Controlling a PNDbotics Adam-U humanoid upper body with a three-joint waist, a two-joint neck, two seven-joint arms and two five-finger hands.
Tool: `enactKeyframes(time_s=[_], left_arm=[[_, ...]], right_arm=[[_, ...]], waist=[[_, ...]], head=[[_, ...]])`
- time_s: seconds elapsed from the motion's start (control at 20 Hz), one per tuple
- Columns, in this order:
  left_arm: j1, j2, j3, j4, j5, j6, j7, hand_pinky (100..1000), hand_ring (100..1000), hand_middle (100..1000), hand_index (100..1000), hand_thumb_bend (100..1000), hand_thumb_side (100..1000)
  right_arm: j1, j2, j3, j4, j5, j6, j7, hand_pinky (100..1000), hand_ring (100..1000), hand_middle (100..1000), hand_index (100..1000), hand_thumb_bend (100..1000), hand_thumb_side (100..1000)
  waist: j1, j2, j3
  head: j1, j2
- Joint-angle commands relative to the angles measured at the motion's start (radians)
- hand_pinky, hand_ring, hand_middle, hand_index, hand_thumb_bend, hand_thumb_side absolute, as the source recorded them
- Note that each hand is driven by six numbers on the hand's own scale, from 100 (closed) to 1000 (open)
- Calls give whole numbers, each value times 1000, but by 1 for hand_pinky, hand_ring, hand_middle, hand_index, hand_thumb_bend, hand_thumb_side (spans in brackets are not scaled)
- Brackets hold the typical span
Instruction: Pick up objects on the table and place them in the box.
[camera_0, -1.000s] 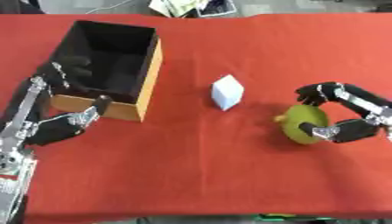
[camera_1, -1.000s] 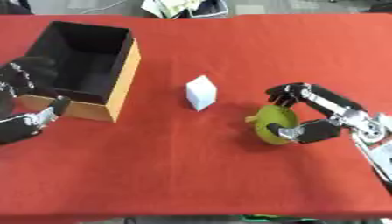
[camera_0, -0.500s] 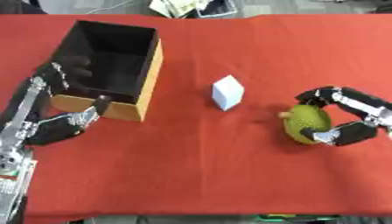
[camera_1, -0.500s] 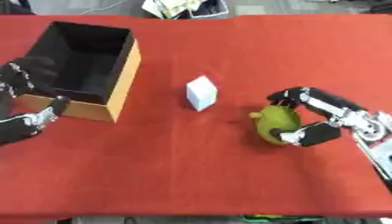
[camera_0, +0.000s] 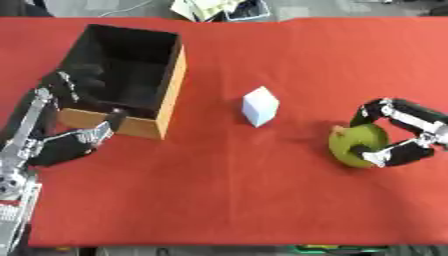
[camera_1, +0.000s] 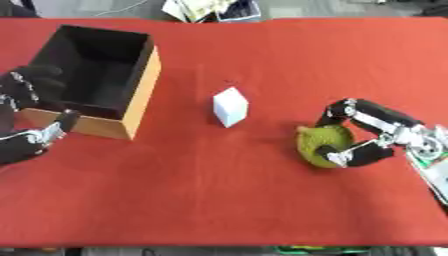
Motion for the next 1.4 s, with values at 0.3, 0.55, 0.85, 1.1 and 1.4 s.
enactKeyframes(time_s=[0.3, 0.55, 0.85, 1.1, 1.4], left_arm=[[-3, 25, 0, -11, 4, 1, 2, 620, 749, 763, 829, 474, 318], [-3, 26, -2, -11, 6, 1, 0, 620, 749, 763, 829, 471, 320], [-1, 22, -13, -7, 9, -1, -9, 620, 749, 763, 828, 471, 320], [-7, 18, -31, -4, 14, -6, -27, 620, 749, 762, 828, 472, 321], [-26, 10, -56, -2, 22, -11, -53, 620, 749, 763, 828, 471, 321]], right_arm=[[-57, -41, -37, -64, -26, -18, -167, 607, 437, 398, 430, 139, 100], [-132, -60, 0, -88, -20, -26, -241, 614, 442, 403, 434, 149, 100], [-319, -67, 35, -81, -7, -37, -217, 632, 454, 415, 445, 169, 100], [-513, -5, 68, 25, 22, -52, -157, 643, 465, 428, 458, 190, 100], [-719, 124, 81, 214, 122, -97, -110, 659, 478, 443, 472, 204, 100]], waist=[[-3, -22, 0], [-7, -29, 8], [-11, -39, 33], [-15, -38, 66], [-25, -25, 128]], head=[[8, 5], [9, 5], [4, 5], [-10, 5], [-45, 5]])
